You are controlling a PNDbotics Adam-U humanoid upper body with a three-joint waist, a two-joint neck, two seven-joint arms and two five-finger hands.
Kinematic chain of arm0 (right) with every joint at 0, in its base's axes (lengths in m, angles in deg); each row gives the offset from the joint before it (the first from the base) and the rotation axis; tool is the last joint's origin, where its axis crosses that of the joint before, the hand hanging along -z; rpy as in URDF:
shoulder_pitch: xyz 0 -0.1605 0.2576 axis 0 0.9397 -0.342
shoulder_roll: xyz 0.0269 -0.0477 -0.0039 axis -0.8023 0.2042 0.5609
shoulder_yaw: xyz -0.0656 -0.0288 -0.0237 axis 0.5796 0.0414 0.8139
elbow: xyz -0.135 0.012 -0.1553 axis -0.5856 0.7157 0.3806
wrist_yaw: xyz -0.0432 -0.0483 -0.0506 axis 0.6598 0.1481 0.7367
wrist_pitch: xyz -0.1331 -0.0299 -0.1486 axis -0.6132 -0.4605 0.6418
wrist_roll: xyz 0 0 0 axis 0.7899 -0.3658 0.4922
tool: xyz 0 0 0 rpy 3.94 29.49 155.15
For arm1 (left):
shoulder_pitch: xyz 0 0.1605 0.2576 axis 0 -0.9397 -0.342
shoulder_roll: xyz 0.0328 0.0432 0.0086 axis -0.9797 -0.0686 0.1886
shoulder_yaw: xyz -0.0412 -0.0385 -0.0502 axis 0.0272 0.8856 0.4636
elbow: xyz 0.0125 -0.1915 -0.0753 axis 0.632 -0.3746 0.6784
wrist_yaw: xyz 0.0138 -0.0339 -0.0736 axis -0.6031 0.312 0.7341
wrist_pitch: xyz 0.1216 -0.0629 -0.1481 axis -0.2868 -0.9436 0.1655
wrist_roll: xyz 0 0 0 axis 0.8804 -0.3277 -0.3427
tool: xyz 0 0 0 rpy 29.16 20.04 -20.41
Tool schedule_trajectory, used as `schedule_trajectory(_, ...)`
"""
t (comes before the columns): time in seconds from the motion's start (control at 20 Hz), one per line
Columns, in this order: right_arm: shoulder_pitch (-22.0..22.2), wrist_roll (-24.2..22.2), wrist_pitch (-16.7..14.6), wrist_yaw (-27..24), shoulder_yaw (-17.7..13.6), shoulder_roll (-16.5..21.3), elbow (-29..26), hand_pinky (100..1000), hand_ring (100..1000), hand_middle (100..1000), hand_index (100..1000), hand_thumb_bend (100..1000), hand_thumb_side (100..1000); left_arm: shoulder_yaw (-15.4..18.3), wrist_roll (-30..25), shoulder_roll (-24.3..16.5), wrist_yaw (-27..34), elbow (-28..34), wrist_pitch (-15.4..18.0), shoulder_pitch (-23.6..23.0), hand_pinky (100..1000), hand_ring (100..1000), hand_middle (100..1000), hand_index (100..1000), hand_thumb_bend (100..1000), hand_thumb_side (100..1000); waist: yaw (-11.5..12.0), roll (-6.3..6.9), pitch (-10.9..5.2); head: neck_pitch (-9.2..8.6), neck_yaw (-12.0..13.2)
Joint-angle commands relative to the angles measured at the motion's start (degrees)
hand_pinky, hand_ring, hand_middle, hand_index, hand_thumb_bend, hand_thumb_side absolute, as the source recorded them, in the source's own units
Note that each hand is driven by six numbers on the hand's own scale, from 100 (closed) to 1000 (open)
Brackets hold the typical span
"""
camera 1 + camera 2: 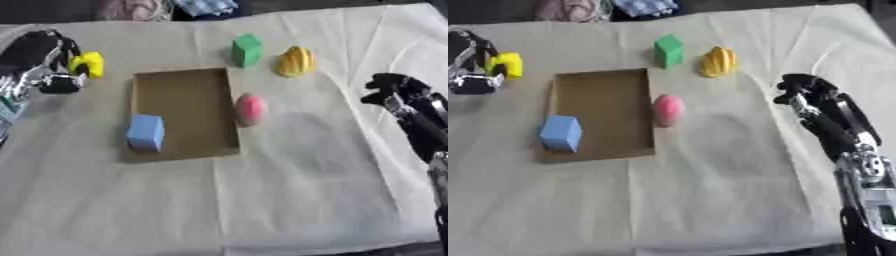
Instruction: Pick up objects on the table and place them in the box.
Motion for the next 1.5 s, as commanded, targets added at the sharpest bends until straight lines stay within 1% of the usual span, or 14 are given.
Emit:
schedule_trajectory(0.05,-0.6,0.1,-0.1,-0.3,-0.3,0.5,-0.7,817,653,685,769,100,451,-1.3,-1.7,-3.7,2.1,9.2,0.6,-0.5,520,366,368,575,100,184,0.1,0.01,-0.66,0.26,-0.5)
schedule_trajectory(0.3,-0.8,0.2,-0.2,-0.4,-0.4,0.4,-0.7,817,653,686,769,100,445,-5.3,-6.4,-5.8,3.5,22.0,2.9,-4.0,530,381,380,582,100,192,0.0,-0.15,-0.58,0.26,-0.7)
schedule_trajectory(0.45,-0.9,0.2,-0.2,-0.4,-0.4,0.4,-0.7,817,653,686,769,100,447,-7.2,-9.3,-6.8,2.9,27.7,4.3,-6.1,539,394,392,591,100,198,0.0,-0.14,-0.53,0.26,-0.9)
schedule_trajectory(0.55,-0.9,0.1,-0.1,-0.4,-0.3,0.3,-0.7,817,653,686,769,100,448,-8.4,-11.0,-7.0,1.9,29.3,5.6,-7.1,544,402,400,597,100,202,0.1,-0.13,-0.53,0.26,-1.1)
schedule_trajectory(0.75,-1.0,0.1,-0.1,-0.4,-0.3,0.3,-0.7,817,653,686,769,100,447,-10.0,-13.0,-6.2,0.4,29.7,6.6,-7.8,548,410,409,605,100,208,0.2,-0.23,-0.52,0.26,-1.3)
schedule_trajectory(0.95,-1.0,0.0,-0.1,-0.4,-0.2,0.2,-0.7,817,653,686,769,100,449,-11.4,-14.1,-4.9,-1.9,29.1,7.4,-7.1,560,430,429,623,116,209,0.2,-0.38,-0.47,0.26,-1.5)
schedule_trajectory(1.05,-1.1,0.0,-0.2,-0.4,-0.1,0.1,-0.7,817,653,686,769,100,448,-12.1,-14.3,-4.1,-3.1,28.2,8.0,-6.5,573,458,454,644,123,211,0.2,-0.46,-0.44,0.26,-1.5)
schedule_trajectory(1.25,-1.1,-0.1,-0.2,-0.4,-0.1,0.0,-0.6,816,653,686,768,100,448,-12.9,-14.1,-2.6,-5.4,26.0,8.5,-5.4,630,529,532,712,148,216,0.0,-0.60,-0.43,0.26,-1.5)
schedule_trajectory(1.5,-1.1,-0.1,-0.2,-0.4,-0.1,-0.1,-0.6,816,653,686,768,100,449,-13.9,-16.1,-1.4,-7.9,23.4,9.9,-4.8,706,655,673,805,173,233,-0.1,-0.66,-0.42,0.26,-1.6)
